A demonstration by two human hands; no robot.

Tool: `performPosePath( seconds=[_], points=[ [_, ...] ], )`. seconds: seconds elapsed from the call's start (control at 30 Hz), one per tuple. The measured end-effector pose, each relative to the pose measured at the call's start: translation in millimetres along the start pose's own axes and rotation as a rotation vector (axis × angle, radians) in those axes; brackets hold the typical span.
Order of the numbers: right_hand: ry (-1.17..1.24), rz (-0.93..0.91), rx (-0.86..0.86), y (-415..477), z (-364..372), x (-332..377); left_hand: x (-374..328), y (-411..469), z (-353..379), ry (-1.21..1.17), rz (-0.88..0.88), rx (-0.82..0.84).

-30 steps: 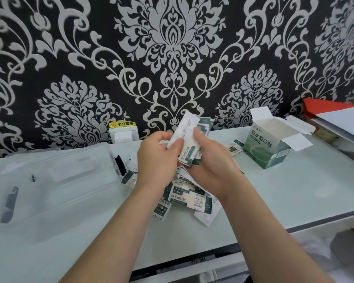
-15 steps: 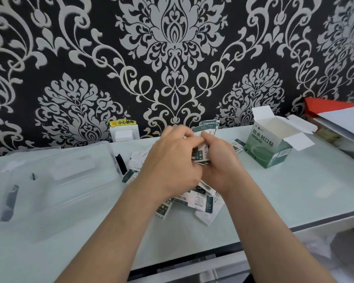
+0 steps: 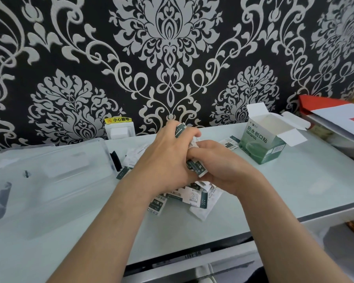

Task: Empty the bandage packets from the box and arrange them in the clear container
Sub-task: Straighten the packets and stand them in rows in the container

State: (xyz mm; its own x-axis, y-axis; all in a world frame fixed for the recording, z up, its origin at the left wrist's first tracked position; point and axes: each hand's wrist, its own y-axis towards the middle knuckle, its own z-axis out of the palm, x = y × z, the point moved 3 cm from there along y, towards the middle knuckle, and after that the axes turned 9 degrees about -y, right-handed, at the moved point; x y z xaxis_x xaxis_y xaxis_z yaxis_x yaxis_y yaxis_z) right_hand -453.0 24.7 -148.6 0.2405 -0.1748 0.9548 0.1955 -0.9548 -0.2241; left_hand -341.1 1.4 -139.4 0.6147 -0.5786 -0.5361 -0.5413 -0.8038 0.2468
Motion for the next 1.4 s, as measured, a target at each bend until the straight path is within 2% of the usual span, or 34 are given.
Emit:
performPosePath(
  seconds=[0.1, 0.17, 0.23, 0.3, 0.4, 0.5, 0.6, 0.77, 0.87, 0.93, 0.97, 1.03, 1.23, 1.4],
  points=[
    [-0.041, -0.033, -0.075, -0.7, -5.0, -3.4, 0.2, 3.1, 4.1, -0.14, -0.056, 0.112],
    [-0.102, -0.018, -0.205, 0.4, -17.9, -8.9, 1.4, 5.0, 2.3, -0.252, -0.109, 0.162],
    [-0.275, 0.037, -0.39, 0.8, -37.8, -18.0, 7.8, 6.5, 1.4, -0.164, -0.153, 0.167],
    [-0.458, 0.094, -0.504, -1.2, -54.1, -27.7, 14.6, 6.4, 9.3, 0.01, -0.177, 0.245],
    [-0.578, 0.184, -0.444, 0.1, -58.2, -40.4, 18.1, 5.0, 31.4, 0.133, -0.14, 0.388],
    [-0.669, 0.248, -0.356, 4.7, -52.2, -47.5, 22.2, 8.6, 36.0, 0.114, -0.132, 0.257],
    [-0.696, 0.243, -0.348, 5.8, -50.9, -46.9, 26.2, 10.1, 29.9, 0.04, -0.136, 0.157],
    [-0.564, 0.186, -0.398, 4.9, -51.4, -39.8, 24.1, 6.5, 0.7, -0.268, -0.208, -0.049],
    [-0.16, 0.09, -0.439, 4.4, -49.6, -32.2, 19.5, 2.3, -13.9, -0.528, -0.278, -0.26],
    [0.167, 0.03, -0.349, 3.7, -42.5, -24.3, 17.0, 0.1, -13.8, -0.842, -0.372, -0.35],
    [0.266, -0.008, -0.295, 3.4, -36.8, -20.2, 15.4, -0.4, -10.8, -0.973, -0.426, -0.365],
    [0.347, -0.102, -0.233, 5.2, -24.9, -13.1, 12.6, -1.3, -3.4, -1.09, -0.499, -0.353],
    [0.477, -0.214, -0.276, 6.1, -12.9, 0.4, 9.6, -2.8, 4.2, -1.306, -0.558, -0.232],
    [0.453, -0.199, -0.291, 9.9, -15.9, -2.5, 11.7, -3.0, -2.6, -1.293, -0.544, -0.261]
  ],
)
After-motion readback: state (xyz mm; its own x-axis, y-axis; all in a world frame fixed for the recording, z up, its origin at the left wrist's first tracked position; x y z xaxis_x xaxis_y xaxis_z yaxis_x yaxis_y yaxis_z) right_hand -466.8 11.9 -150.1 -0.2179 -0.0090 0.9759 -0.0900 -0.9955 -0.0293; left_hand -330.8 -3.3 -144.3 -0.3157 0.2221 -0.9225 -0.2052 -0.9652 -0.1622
